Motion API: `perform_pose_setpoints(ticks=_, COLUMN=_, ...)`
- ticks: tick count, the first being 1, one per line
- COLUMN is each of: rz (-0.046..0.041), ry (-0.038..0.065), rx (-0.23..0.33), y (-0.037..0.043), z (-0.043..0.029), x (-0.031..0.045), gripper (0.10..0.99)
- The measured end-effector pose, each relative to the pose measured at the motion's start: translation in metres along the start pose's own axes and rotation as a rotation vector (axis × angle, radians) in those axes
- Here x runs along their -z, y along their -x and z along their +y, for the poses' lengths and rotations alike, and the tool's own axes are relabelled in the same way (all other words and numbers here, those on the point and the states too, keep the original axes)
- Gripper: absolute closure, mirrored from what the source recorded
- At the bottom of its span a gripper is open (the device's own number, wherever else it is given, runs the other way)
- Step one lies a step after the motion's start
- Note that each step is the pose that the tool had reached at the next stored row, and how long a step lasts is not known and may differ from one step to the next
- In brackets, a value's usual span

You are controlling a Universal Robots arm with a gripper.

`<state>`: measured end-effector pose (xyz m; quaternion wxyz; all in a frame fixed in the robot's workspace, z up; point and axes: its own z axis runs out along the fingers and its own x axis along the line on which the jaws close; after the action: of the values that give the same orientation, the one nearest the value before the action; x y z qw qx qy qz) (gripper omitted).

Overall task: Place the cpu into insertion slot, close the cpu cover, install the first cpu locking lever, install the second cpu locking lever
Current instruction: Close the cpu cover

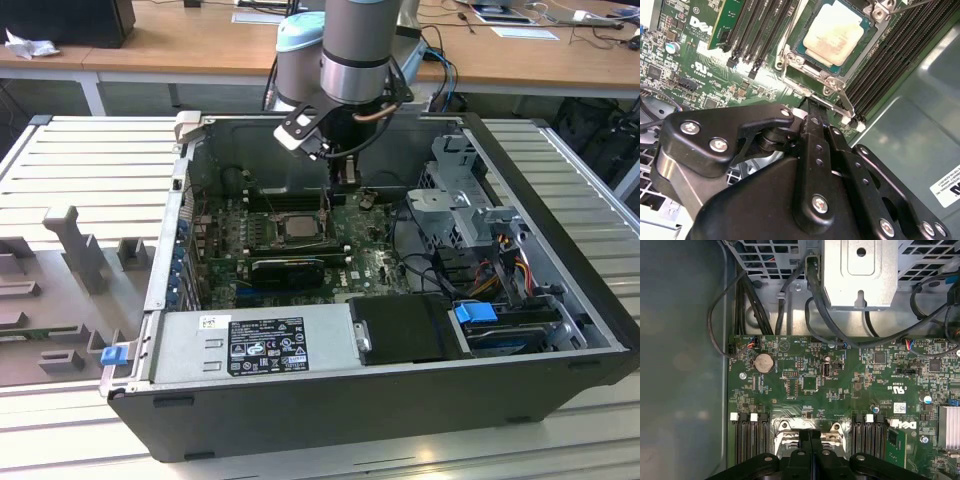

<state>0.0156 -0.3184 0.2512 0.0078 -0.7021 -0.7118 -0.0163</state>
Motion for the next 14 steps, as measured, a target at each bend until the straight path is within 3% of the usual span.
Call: perform_pose_setpoints(ticks=14, rz=0.0000, ry=0.000, rx=0.000, y=-0.0001, z=-0.0058, x=0.0001, gripper=0.980)
